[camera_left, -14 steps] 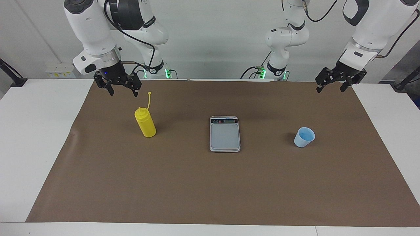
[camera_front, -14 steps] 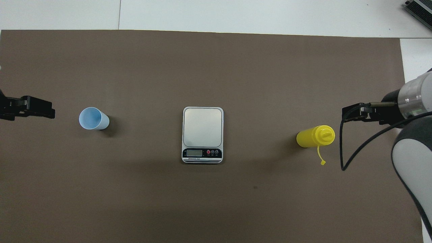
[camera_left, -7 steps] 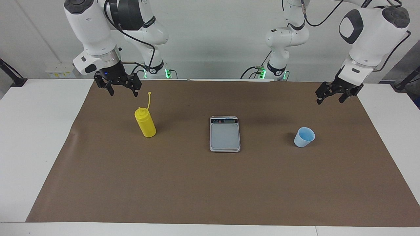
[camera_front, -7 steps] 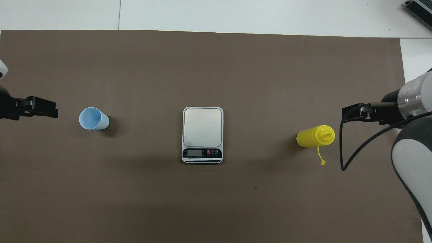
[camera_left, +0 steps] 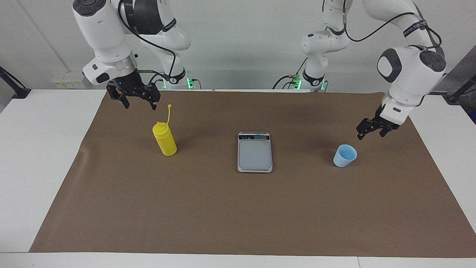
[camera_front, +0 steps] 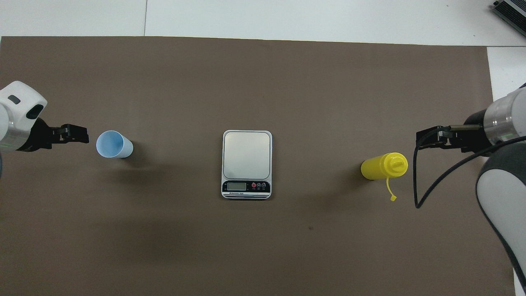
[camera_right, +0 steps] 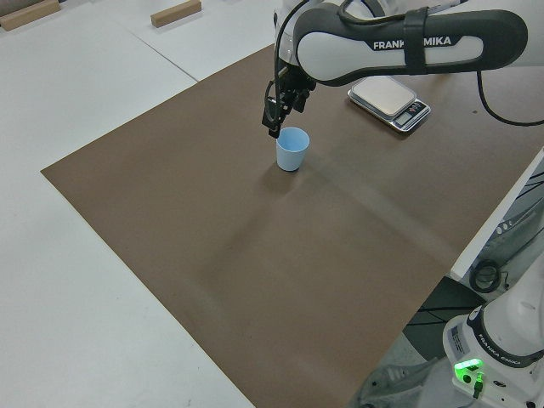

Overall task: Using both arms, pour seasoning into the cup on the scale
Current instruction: 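Grasp the light blue cup with the left gripper, then carry the blue cup with the left gripper onto the scale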

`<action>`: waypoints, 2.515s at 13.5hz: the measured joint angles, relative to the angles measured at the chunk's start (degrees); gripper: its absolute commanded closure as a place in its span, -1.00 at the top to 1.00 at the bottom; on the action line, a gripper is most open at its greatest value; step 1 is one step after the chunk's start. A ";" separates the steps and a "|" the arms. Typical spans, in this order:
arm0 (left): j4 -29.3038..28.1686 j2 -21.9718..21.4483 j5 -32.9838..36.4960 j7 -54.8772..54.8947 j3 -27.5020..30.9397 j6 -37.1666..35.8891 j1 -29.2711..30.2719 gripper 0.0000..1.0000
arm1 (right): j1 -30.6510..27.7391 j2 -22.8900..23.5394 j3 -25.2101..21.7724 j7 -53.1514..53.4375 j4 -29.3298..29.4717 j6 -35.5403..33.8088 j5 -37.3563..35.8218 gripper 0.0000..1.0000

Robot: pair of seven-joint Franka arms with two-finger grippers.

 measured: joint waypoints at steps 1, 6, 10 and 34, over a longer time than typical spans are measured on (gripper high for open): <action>-0.71 1.06 -0.01 -1.61 -0.07 2.51 0.00 1.00 | 0.00 -0.05 0.00 0.00 0.00 0.00 0.00 1.00; -4.25 3.78 -0.08 -8.30 -0.50 8.90 -0.08 1.00 | 0.00 -0.16 0.00 0.00 0.00 0.00 0.00 1.00; -6.91 4.51 -0.08 -9.14 -0.79 11.00 -0.15 1.00 | 0.00 -0.16 0.00 0.00 0.00 0.00 0.00 1.00; 13.54 2.73 0.00 -9.98 -2.44 -9.68 -9.78 -1.00 | 0.00 -0.17 0.00 0.00 -0.01 0.00 0.00 1.00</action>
